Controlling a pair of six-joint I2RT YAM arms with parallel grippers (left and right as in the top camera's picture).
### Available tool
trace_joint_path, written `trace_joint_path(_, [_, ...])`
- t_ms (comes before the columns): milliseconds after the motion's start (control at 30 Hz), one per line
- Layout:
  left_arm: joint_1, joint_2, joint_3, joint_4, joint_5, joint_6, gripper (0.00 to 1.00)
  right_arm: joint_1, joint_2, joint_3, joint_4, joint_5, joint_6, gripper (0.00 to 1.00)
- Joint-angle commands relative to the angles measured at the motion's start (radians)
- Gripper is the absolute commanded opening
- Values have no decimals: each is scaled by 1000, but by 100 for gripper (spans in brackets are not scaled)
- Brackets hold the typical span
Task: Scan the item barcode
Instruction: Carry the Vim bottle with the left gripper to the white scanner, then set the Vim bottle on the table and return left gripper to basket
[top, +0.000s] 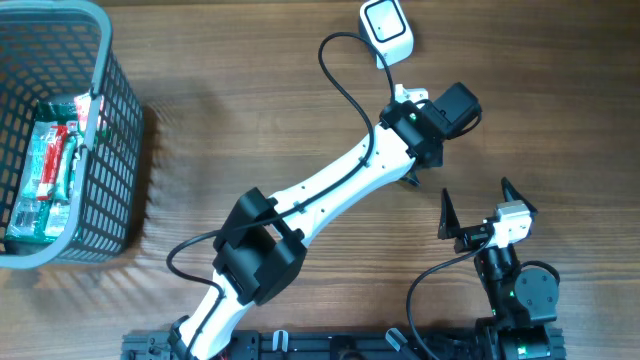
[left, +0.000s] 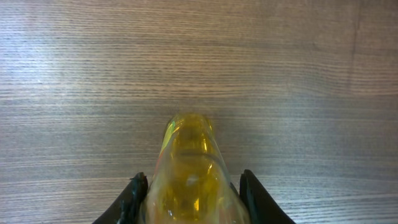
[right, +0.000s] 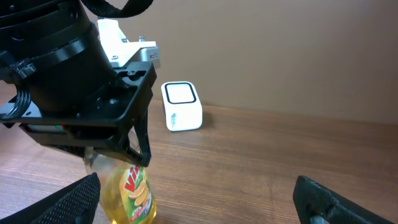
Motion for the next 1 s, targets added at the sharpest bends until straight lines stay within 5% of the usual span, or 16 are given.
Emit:
trace_joint_path(0, [-12, 13, 0, 10, 5, -16, 26, 3, 1, -1, 3, -14, 19, 100])
trace_joint_path(533, [-13, 66, -1, 4, 5, -16, 32, 3, 1, -1, 3, -14, 19, 100])
trace_joint_path(700, [-12, 71, 0, 2, 5, -6, 91, 3, 1, -1, 3, -14, 19, 100])
trace_joint_path(967, [2, -6, 48, 2, 5, 226, 100, 3, 1, -1, 3, -14, 19, 99])
